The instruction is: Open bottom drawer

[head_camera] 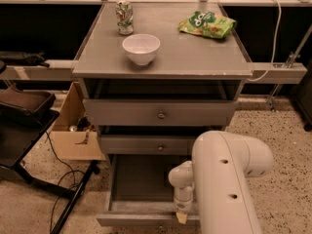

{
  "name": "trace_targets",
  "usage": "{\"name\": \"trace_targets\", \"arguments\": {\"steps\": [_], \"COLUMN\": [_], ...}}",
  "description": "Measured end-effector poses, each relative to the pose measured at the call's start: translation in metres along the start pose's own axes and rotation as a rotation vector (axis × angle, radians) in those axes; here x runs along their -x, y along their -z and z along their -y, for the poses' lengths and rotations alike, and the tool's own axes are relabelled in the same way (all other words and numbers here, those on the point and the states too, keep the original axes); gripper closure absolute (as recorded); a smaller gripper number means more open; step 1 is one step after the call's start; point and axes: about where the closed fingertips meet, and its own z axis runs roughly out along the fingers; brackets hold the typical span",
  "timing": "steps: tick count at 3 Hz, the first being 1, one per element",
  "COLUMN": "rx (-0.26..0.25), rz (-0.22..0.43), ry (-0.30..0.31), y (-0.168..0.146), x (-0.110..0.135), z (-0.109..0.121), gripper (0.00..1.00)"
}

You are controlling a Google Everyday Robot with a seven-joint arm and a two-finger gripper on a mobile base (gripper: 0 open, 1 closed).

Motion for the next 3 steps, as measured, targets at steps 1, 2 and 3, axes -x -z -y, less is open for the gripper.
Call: {"name": "trace_targets", "arguments": {"steps": [1, 2, 3], "rx": [0.082, 0.082, 0.082], "rz": [0.005, 0.005, 0.005], "ry": [-0.04, -0.04, -0.04], "y": [-0.0099, -0.0099, -0.0099], "x": [-0.0133, -0.0121, -0.0121], "z": [-0.0287, -0.0284, -0.0284], "gripper": [1.0, 0.78, 0.53]}}
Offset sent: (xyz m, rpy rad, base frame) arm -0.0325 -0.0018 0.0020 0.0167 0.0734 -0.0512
